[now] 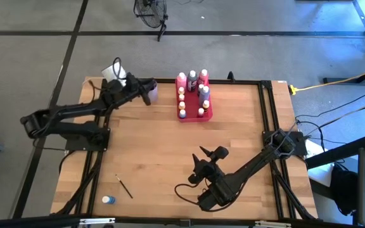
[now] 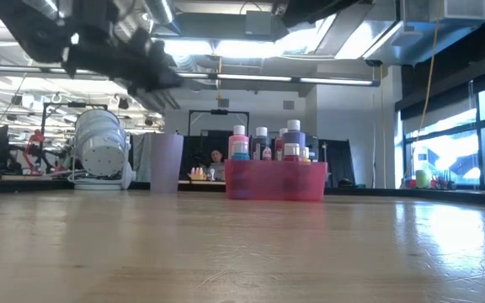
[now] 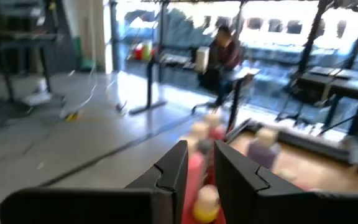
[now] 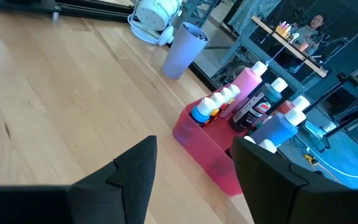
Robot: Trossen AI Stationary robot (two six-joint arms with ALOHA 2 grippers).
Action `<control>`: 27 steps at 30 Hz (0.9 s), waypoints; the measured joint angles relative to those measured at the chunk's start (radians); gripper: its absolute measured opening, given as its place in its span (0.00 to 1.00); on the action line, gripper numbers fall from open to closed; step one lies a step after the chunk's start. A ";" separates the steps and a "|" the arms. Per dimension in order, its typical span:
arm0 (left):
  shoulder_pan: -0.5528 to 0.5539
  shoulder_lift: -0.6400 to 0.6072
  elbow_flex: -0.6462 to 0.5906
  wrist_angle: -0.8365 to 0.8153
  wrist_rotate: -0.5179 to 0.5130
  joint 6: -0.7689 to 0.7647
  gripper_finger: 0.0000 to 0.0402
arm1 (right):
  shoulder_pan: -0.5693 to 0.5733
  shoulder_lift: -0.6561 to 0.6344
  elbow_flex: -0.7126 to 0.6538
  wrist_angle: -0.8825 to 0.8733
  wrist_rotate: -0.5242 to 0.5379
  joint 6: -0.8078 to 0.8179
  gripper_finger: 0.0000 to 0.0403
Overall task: Pick & Place Paint Supplies
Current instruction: Put the blue paint bottle into the red bin
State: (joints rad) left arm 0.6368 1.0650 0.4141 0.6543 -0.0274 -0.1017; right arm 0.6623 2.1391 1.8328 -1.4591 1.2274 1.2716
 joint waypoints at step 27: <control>-0.604 -0.257 0.000 -0.045 0.370 -0.096 0.18 | -0.007 0.000 0.000 0.013 -0.089 0.030 0.53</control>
State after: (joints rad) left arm 0.0329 0.8077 0.4137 0.6090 0.3422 -0.1976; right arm 0.6551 2.1391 1.8328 -1.4459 1.1383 1.3018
